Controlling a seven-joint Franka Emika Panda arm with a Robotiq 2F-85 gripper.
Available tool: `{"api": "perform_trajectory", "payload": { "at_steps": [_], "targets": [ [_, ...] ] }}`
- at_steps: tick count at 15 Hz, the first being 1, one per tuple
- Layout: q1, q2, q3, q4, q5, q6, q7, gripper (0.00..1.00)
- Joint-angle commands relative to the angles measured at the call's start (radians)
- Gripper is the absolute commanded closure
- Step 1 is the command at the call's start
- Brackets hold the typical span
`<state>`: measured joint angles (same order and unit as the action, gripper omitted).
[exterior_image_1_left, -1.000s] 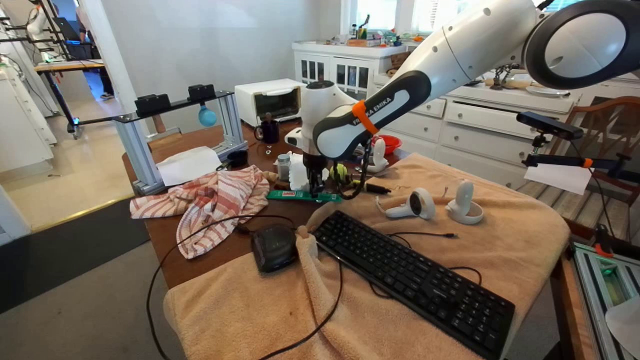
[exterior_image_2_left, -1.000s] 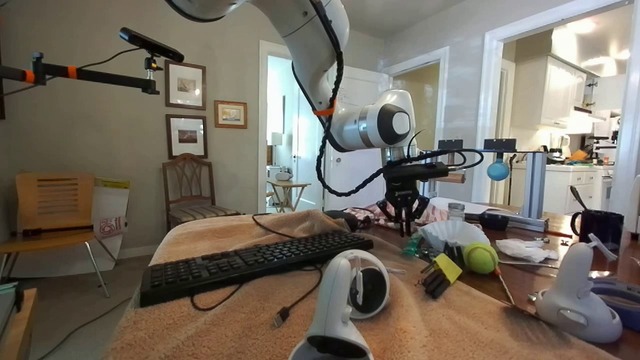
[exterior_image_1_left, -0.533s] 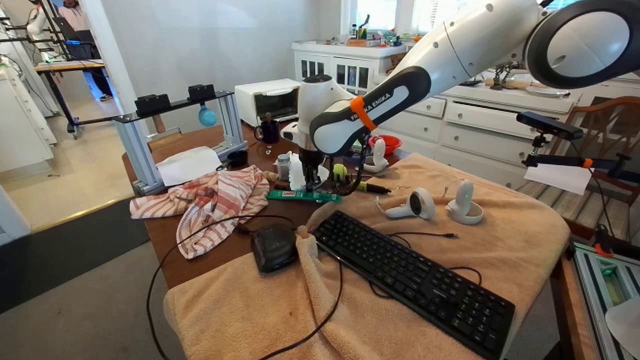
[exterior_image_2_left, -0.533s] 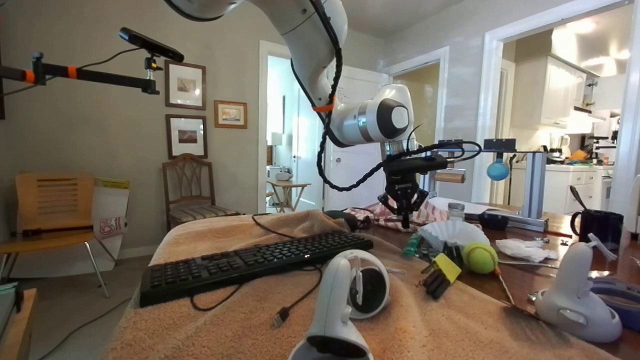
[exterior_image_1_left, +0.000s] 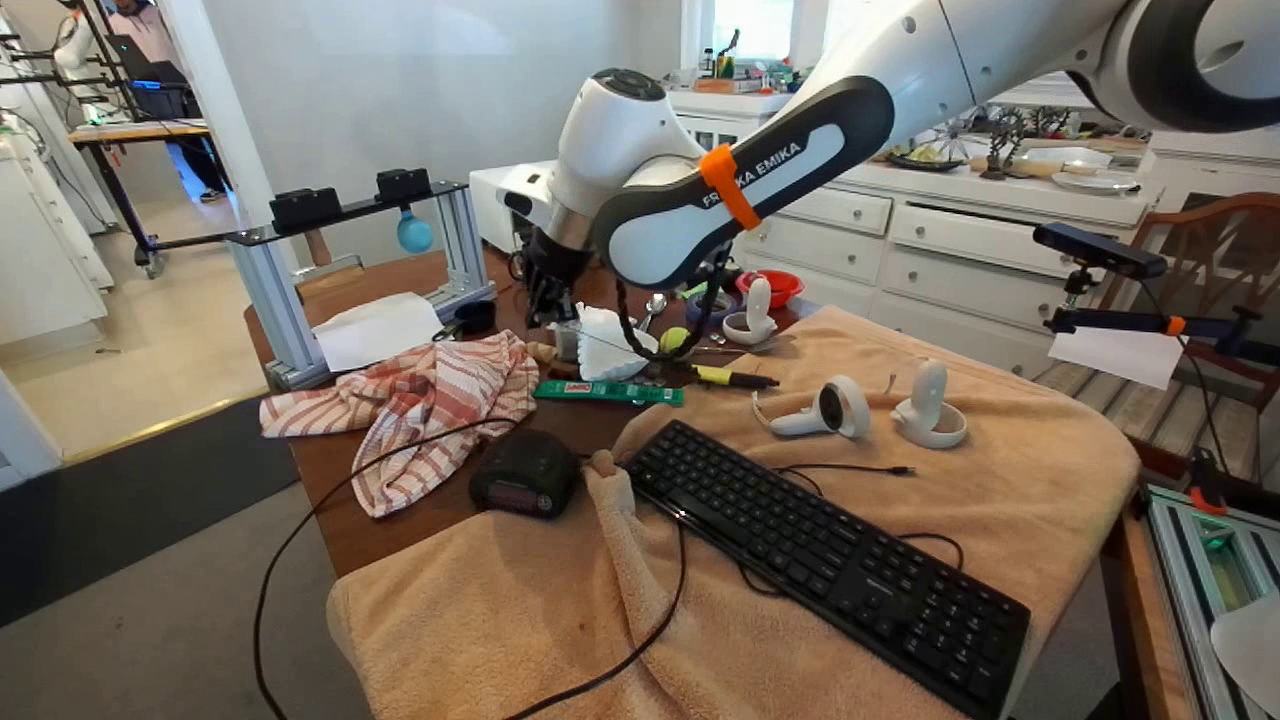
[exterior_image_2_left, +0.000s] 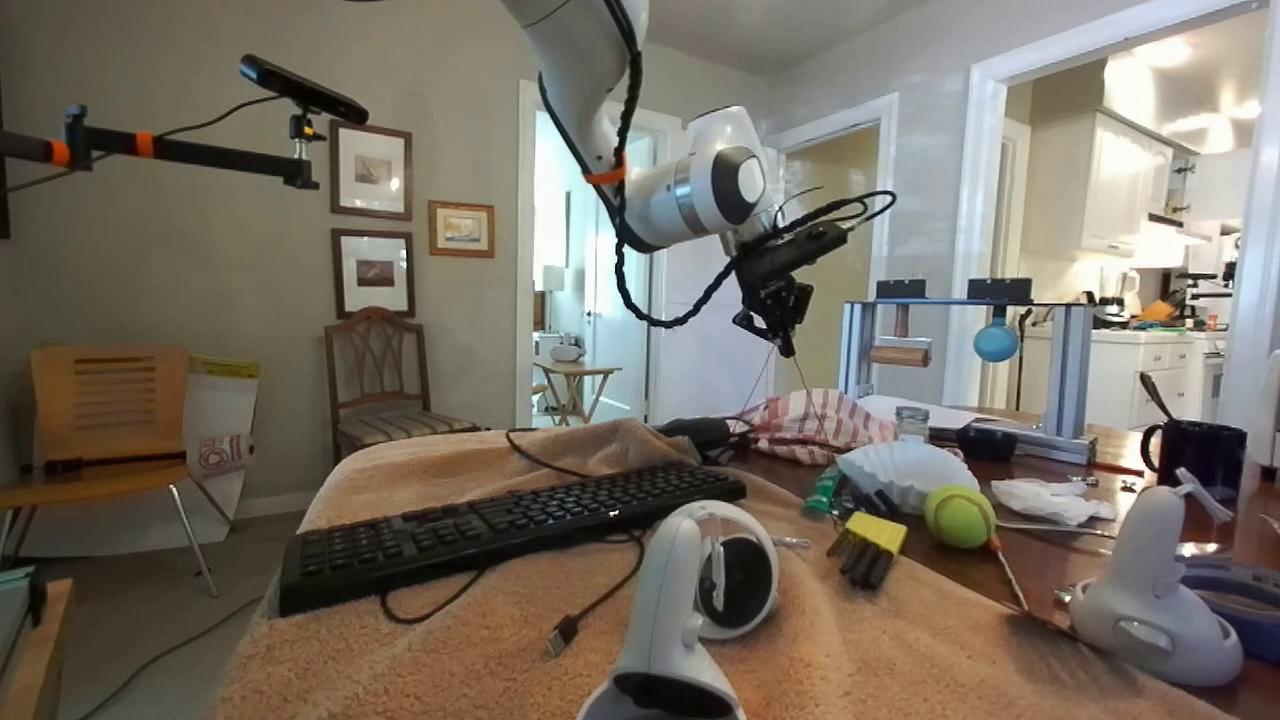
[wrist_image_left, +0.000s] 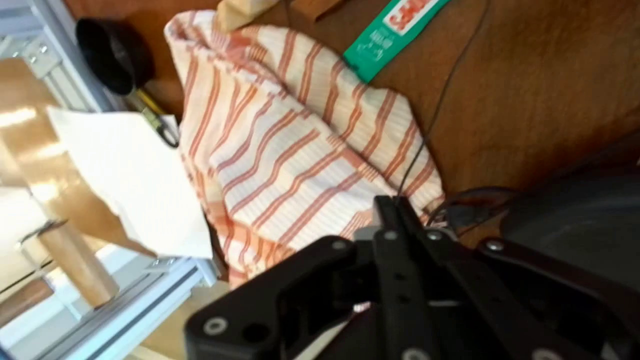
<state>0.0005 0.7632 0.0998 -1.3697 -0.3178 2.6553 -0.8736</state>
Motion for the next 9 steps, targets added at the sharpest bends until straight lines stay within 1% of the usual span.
{"api": "perform_trajectory", "payload": {
  "at_steps": [1, 4, 5, 6, 8, 9],
  "targets": [
    [0.018, -0.096, -0.006, -0.122, -0.064, 0.166, -0.057, 1.00],
    [0.022, -0.118, -0.006, -0.161, -0.116, 0.310, -0.102, 1.00],
    [0.018, -0.118, 0.000, -0.165, -0.117, 0.335, -0.110, 1.00],
    [0.006, -0.111, 0.019, -0.166, -0.107, 0.350, -0.125, 1.00],
    [-0.009, -0.099, 0.042, -0.164, -0.082, 0.340, -0.132, 1.00],
    [-0.032, -0.094, 0.071, -0.164, -0.069, 0.327, -0.142, 1.00]
  ]
}}
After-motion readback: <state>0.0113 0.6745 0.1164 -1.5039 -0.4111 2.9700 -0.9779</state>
